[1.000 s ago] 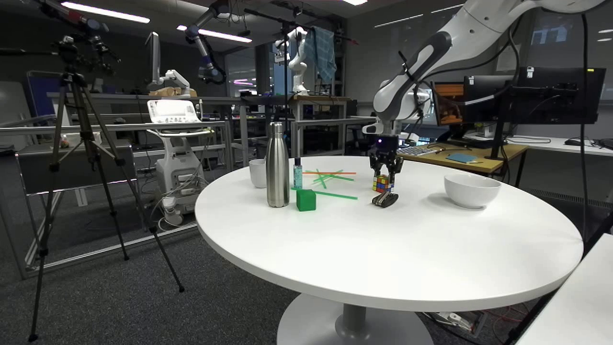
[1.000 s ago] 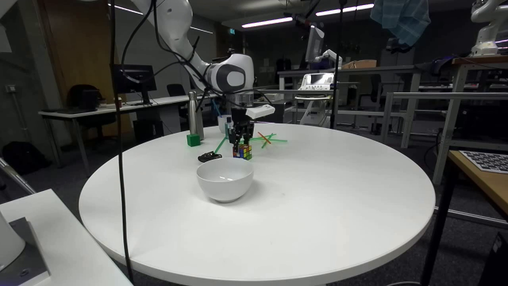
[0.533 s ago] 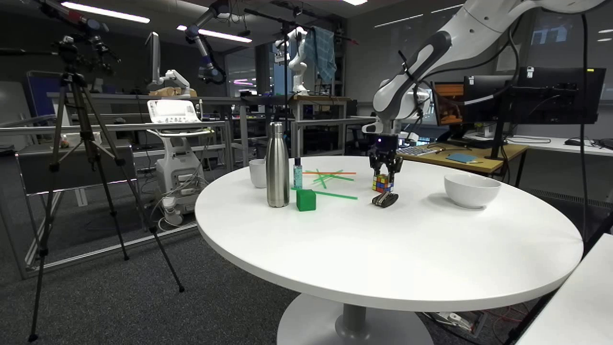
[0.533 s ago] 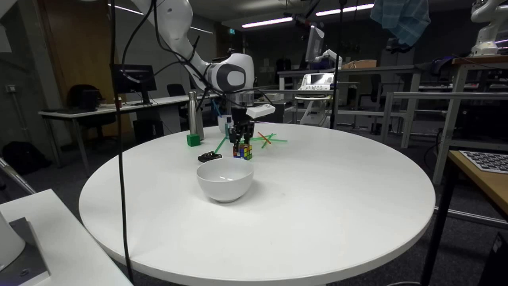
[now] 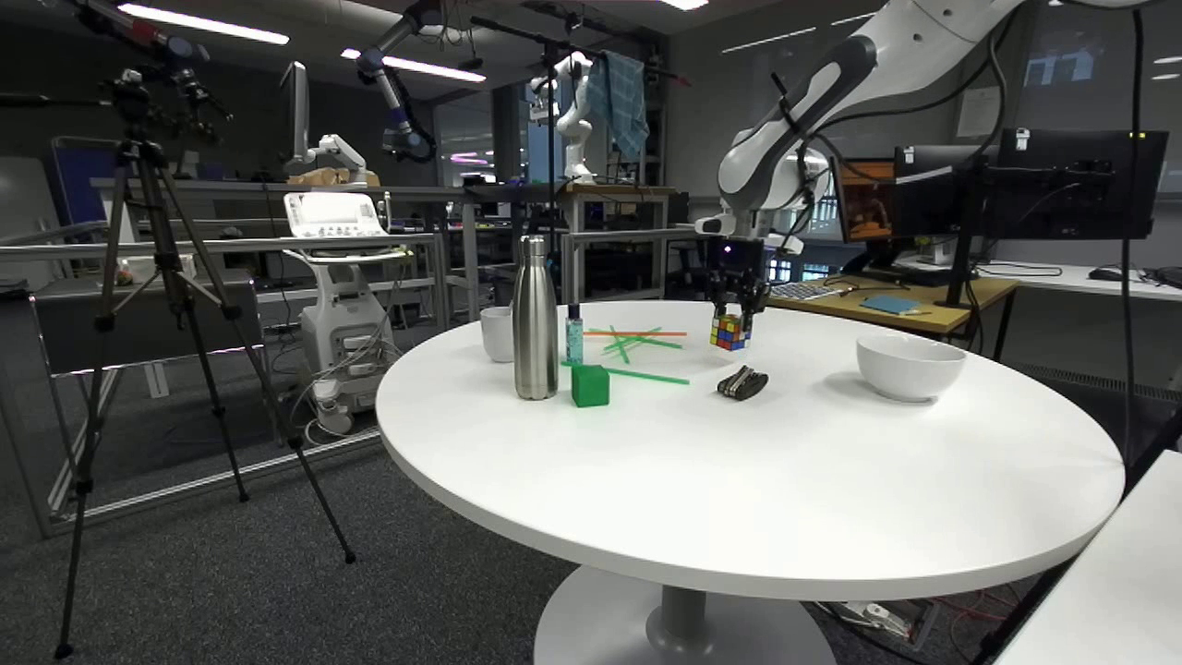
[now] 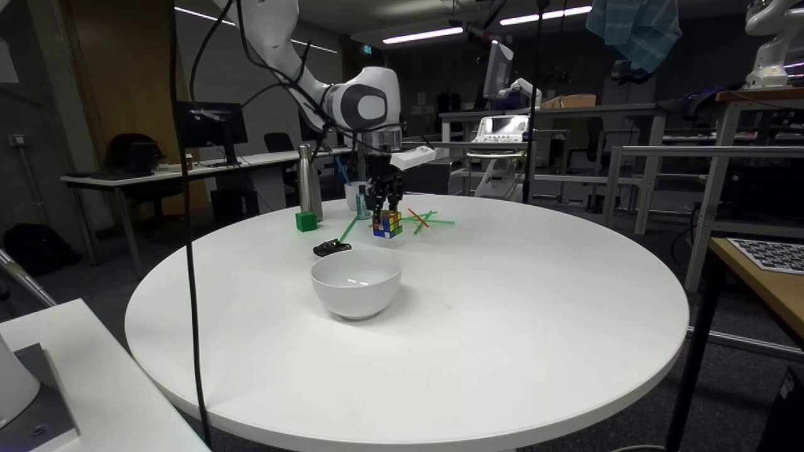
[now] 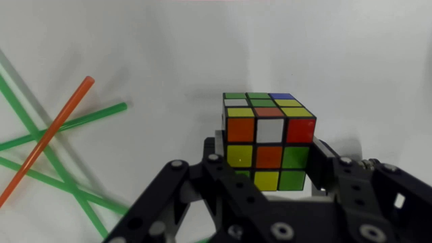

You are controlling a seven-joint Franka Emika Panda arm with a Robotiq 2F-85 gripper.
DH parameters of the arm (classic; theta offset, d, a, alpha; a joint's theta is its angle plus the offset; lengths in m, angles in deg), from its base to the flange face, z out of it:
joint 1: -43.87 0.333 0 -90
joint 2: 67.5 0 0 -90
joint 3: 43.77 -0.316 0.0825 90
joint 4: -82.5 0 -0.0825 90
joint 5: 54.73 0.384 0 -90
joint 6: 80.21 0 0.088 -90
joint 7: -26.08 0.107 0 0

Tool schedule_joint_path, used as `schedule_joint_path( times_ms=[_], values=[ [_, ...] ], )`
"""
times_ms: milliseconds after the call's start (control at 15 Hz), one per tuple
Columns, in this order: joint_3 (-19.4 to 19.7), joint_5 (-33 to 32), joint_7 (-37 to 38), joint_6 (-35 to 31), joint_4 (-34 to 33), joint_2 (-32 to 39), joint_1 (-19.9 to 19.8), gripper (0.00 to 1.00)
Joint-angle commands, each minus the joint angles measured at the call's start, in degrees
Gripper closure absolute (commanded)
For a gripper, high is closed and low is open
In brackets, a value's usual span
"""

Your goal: Move the Rubik's cube to the left

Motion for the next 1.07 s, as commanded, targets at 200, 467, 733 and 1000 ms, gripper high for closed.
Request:
schedule_joint_path(
  times_ms=[200,467,733,1000],
  values=[
    [-0.62,0.36,4.26,-5.06,8.19,-8.69,0.77,0.67],
    [-0.88,0.16,7.56,-7.38,13.24,-12.82,1.84,0.67],
    [-0.99,-0.51,11.16,-8.13,17.9,-16.59,3.59,0.67],
    [-0.87,-1.89,14.89,-8.23,21.73,-19.75,5.84,0.67]
  ],
)
